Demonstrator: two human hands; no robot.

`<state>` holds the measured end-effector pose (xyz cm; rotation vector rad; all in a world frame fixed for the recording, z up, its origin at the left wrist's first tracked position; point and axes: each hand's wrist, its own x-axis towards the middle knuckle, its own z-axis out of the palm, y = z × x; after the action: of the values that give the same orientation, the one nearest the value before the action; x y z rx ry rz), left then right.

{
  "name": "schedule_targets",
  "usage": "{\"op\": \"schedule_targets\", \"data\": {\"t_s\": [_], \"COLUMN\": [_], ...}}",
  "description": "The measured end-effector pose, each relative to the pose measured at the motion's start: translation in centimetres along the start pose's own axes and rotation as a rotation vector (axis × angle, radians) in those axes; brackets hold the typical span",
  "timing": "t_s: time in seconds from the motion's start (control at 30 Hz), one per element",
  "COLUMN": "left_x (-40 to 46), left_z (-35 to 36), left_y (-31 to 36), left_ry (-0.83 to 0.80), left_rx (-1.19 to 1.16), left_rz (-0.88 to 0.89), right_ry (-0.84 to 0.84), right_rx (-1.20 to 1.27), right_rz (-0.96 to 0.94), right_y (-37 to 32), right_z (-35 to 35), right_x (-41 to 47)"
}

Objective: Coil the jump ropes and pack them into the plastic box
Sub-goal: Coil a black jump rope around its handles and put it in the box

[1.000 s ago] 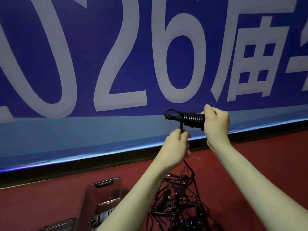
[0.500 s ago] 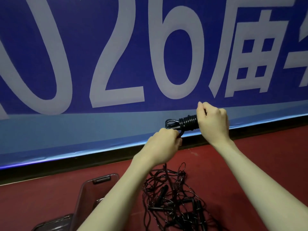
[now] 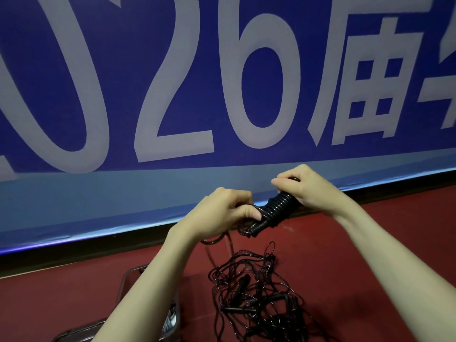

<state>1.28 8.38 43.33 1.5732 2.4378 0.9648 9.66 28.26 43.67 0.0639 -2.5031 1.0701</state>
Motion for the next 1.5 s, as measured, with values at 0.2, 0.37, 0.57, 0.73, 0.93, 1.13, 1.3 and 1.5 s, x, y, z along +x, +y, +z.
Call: {"op": "schedule_targets", "data": {"t_s": [0.2, 0.37, 0.57, 0.73, 0.93, 1.13, 1.3, 1.5], "left_x": [-0.2, 0.1, 1.1, 2.2, 2.0, 2.1, 1.0, 0.0], "left_z": [-0.1, 0.6, 1.6, 2.5, 3.3, 2.8, 0.8, 0.4], "left_y": [0.6, 0.4, -1.5, -0.4, 1.0, -0.1, -1.3, -1.6], "left_ry": [-0.092, 0.004, -0.085, 0.226, 0.339, 0.483, 0.454, 0.433], "left_rx": [-0.489, -0.862, -1.555, -1.080, -0.631, -0.602, -0.346, -0.253], "left_rz": [0.019, -0.151, -0.147, -0.201, -0.091, -0.163, -0.134, -0.163], "right_ry": [0.081, 0.247, 0.396, 0.673, 0.919, 0.629, 0.029, -0.078], "right_rx": [0.360, 0.522, 0.743, 0.794, 0.389, 0.062, 0.188, 0.214], "right_rz": [0.017, 0.012, 0.090, 0.219, 0.195, -0.102, -0.041, -0.062], "right_y": [-0.6, -0.8, -0.9, -0.6, 1.3, 1.2, 0.4, -0.8], "right_z": [0.7, 2.5, 3.9, 3.8, 3.5, 3.5, 3.2, 3.0], "right_x": [0.0, 0.7, 1.1, 1.7, 1.6, 0.1, -1.4, -1.5]}}
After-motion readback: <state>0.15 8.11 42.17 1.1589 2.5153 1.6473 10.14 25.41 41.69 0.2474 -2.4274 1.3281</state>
